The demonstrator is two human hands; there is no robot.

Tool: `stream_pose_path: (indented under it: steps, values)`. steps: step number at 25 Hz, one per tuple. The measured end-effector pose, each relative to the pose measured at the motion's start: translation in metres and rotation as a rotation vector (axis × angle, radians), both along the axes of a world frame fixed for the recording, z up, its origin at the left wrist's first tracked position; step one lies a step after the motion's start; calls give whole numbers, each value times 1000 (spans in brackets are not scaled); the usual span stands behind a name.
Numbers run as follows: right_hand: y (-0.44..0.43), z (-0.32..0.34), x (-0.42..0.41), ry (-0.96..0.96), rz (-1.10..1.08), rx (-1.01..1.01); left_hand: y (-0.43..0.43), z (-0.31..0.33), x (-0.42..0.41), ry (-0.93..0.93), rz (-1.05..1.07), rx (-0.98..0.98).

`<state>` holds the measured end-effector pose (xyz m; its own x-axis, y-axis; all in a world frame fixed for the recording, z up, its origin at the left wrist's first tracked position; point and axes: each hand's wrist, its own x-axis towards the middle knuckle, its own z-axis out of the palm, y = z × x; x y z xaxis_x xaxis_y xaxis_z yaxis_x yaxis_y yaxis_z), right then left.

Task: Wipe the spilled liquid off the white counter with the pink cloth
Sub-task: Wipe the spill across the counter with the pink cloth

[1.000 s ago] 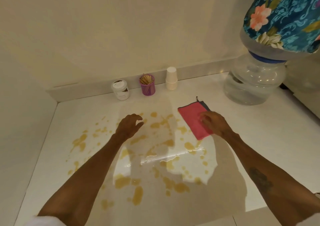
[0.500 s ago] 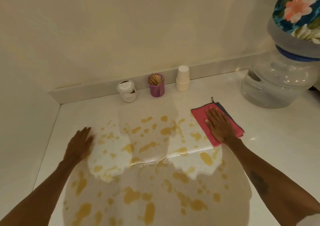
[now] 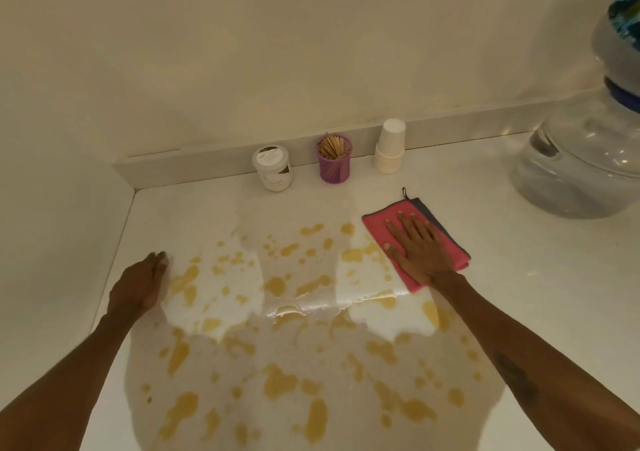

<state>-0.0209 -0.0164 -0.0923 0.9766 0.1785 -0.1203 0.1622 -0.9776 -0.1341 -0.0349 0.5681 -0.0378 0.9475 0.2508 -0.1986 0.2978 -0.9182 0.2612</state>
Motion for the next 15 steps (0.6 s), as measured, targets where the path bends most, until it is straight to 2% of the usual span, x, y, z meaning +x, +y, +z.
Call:
stream_pose_path:
  steps: [2, 5, 8, 13, 15]
  values:
    - [-19, 2, -9, -12, 31, -15, 18, -10, 7, 87, -40, 35]
    - [-28, 6, -2, -35, -112, 1, 32, -27, 13, 174, -57, 127]
    - [-13, 2, 23, -30, -217, -8, 33, -43, 13, 177, -46, 73]
    - [47, 4, 55, 4, -194, -4, 37, -51, 15, 198, -26, 61]
    - [88, 6, 51, 0, -92, 19, 37, -48, 15, 196, -44, 49]
